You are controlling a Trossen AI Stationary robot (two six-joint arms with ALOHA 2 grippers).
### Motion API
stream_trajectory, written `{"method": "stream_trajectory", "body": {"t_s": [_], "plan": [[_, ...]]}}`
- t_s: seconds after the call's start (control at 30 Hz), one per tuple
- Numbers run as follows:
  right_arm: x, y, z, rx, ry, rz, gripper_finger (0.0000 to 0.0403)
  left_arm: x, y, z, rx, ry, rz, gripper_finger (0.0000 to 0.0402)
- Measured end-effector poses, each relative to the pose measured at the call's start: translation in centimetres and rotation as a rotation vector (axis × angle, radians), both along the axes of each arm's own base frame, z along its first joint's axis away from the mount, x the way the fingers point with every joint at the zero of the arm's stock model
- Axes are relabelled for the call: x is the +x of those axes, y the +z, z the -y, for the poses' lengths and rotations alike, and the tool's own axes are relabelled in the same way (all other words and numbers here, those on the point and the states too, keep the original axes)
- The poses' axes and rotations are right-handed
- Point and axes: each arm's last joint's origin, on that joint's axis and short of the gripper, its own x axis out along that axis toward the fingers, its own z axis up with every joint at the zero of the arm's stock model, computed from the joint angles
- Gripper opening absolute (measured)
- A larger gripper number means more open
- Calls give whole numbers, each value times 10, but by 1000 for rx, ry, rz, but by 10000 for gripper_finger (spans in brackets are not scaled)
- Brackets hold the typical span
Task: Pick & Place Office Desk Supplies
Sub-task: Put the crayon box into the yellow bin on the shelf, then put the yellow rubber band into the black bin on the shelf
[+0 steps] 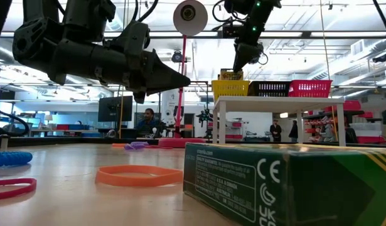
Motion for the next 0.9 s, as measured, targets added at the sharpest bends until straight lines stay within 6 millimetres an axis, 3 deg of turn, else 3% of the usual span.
{"method": "stream_trajectory", "body": {"t_s": [0.27, 0.63, 0.9], "plan": [[3, 5, -5, -43, -34, 37, 202, 0, 0, 1, -17, -6, 2, 10], [1, 7, -3, -101, -116, 34, 266, 0, 0, 1, -26, -10, 4, 10], [-4, 15, -7, -201, -165, 4, 241, 0, 0, 1, -26, -10, 4, 10]]}}
